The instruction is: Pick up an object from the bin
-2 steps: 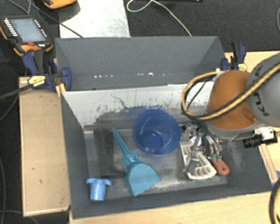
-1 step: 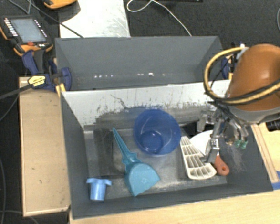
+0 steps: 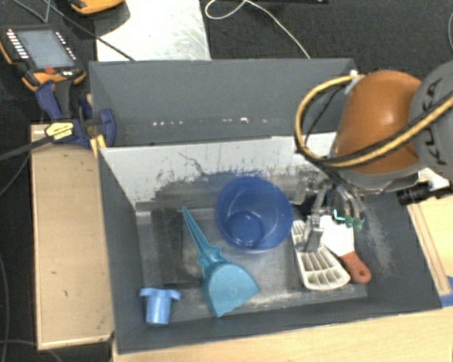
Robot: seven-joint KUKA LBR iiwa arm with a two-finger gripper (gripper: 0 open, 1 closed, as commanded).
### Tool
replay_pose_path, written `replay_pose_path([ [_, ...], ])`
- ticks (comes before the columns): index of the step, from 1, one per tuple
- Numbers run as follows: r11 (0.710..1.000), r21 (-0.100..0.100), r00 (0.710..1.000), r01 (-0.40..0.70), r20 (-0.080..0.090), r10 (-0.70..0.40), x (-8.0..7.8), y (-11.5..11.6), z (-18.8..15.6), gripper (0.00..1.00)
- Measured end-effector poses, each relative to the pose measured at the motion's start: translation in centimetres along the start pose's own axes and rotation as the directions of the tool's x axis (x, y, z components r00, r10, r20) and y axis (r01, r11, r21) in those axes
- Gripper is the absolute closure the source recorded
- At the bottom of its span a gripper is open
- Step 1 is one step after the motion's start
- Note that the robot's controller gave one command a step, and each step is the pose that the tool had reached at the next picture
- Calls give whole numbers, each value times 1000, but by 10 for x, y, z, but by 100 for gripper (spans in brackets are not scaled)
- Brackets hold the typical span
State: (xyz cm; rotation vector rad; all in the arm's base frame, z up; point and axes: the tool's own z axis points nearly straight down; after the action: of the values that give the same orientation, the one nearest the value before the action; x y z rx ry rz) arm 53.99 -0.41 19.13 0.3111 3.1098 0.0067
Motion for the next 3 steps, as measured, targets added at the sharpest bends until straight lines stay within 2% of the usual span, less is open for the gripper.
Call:
replay_pose_path([
  [1,1000,0,1000,-6,-2,6,-7,12,26,0],
  [2,960,-1,960,-279,1,279,-3,33,91,0],
  [3,994,5,994,-111,-16,111,-7,26,94,100],
])
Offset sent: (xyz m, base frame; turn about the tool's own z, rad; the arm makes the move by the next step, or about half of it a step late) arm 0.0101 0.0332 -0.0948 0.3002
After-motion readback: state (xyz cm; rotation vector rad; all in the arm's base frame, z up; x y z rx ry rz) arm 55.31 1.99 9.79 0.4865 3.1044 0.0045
